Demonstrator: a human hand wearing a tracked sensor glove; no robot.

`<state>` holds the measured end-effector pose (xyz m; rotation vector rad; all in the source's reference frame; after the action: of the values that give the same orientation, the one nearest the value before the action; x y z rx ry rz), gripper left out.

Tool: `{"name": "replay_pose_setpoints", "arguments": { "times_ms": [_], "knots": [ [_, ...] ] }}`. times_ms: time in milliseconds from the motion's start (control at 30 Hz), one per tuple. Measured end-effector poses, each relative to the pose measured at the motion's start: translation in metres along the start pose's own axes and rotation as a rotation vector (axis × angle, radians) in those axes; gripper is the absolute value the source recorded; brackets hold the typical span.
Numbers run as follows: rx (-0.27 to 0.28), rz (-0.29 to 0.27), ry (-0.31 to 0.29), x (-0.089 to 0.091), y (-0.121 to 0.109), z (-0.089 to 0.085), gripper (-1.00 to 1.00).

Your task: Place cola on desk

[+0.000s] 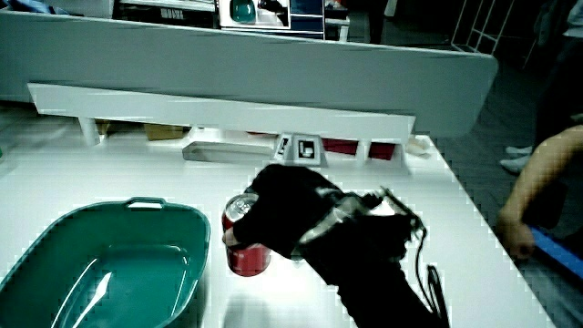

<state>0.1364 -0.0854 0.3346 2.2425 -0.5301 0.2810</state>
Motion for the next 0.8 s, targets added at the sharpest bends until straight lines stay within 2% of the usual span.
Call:
{"name": "replay_pose_setpoints", "arguments": {
  "times_ms": [300,500,600,733,800],
  "knots": [
    [-0.018,-0.035,0.031,0.021,0.014,-0.022,0.0],
    [-0.041,-0.049,0.013,0.024,0.024,-0.039,0.0],
    [-0.062,-0.053,0.024,0.024,0.028,-0.045,0.0],
    [-0.077,-0.067,0.01,0.027,0.032,-0.05,0.0],
    [-0.081,-0.061,0.036,0.028,0.032,-0.05,0.0]
  ]
}}
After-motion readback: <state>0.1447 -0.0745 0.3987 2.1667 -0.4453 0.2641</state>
